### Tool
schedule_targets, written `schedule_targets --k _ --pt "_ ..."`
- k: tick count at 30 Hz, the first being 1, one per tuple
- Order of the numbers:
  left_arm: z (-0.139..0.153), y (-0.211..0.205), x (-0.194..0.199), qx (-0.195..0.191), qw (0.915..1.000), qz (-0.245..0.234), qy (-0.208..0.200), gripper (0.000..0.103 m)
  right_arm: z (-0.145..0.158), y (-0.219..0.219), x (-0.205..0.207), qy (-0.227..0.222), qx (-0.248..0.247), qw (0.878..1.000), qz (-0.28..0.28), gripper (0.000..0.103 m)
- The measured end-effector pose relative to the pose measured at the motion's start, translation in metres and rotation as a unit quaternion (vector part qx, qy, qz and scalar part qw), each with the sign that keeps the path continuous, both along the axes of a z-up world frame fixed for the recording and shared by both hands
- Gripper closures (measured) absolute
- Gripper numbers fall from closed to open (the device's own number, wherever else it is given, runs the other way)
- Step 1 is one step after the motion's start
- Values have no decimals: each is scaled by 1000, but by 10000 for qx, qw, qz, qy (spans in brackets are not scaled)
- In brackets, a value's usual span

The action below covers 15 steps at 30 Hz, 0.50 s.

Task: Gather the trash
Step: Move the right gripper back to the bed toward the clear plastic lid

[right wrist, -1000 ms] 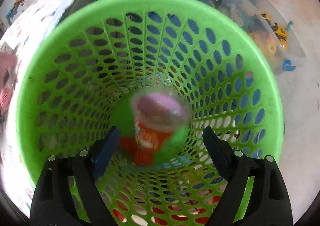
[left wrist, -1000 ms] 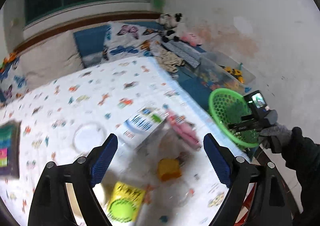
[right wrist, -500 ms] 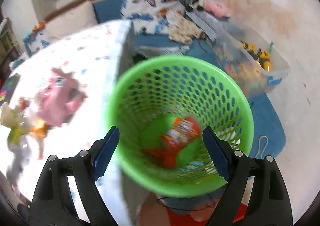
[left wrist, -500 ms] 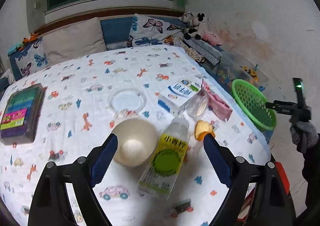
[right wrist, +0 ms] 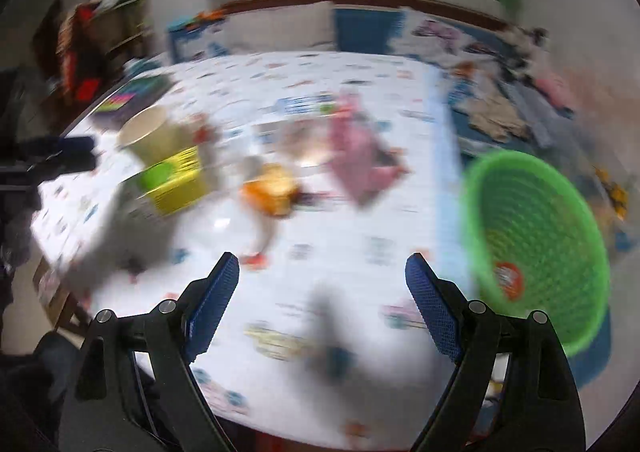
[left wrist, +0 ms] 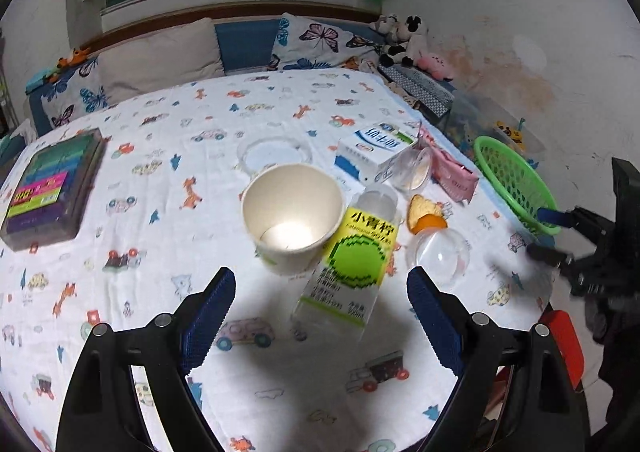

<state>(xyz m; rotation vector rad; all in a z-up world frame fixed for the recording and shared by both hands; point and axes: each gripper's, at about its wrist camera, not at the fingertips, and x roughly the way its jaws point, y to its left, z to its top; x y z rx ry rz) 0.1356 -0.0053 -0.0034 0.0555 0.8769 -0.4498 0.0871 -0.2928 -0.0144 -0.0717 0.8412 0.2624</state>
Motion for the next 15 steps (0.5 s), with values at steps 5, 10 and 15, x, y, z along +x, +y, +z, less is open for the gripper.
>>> schedule_targets --k 5,10,15 --pt "-9 7 -1 -31 9999 66 103 18 -17 41 12 22 3 9992 409 19" --pt "-17 9 -2 -94 9997 18 219 18 -33 60 33 206 116 9983 540 19" --pt "-29 1 1 -93 9994 -106 319 19 -47 72 44 262 49 9981 548 21"
